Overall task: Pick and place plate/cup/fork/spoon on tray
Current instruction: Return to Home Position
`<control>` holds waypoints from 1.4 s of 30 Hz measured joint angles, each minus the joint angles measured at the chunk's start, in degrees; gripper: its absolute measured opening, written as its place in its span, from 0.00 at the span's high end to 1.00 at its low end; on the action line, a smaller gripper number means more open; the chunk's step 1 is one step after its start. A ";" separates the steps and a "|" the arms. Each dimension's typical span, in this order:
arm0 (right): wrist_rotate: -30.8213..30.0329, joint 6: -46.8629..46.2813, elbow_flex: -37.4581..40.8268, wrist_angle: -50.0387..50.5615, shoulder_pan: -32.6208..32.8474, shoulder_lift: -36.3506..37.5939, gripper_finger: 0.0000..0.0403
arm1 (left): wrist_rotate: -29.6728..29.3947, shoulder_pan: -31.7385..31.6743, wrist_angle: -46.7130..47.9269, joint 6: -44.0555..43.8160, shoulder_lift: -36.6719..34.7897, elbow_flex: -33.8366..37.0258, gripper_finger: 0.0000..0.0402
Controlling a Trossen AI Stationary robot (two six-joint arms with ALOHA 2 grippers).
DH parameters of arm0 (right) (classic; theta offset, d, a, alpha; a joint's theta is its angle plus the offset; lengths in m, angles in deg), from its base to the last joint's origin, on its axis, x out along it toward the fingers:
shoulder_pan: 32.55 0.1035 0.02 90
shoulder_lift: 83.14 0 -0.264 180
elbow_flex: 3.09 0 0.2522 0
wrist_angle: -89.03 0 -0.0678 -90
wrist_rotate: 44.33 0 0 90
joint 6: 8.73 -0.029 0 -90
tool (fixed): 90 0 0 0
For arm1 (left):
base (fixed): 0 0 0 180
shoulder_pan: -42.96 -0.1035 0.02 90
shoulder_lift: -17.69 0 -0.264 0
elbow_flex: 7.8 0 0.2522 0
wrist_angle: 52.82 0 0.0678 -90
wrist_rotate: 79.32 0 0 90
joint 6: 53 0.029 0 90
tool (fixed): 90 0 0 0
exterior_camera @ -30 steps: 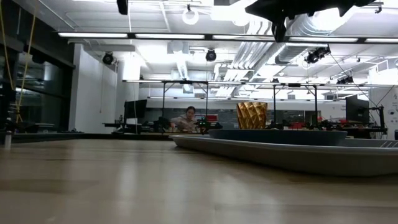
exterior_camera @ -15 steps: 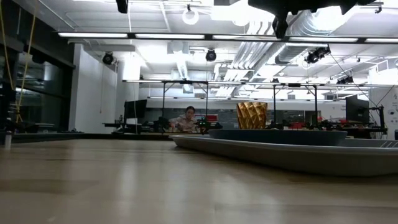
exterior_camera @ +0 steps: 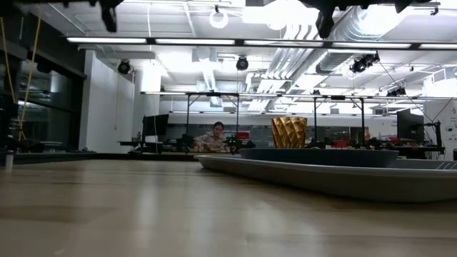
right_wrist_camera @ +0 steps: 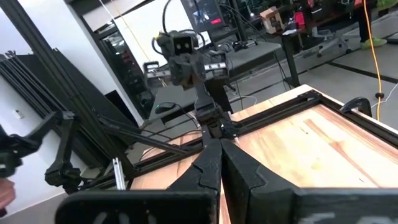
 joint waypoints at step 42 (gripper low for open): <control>0.33 -3.45 0.00 0.25 0.00 0.00 1.00 | -1.07 0.83 -2.99 -3.01 -30.80 22.31 1.00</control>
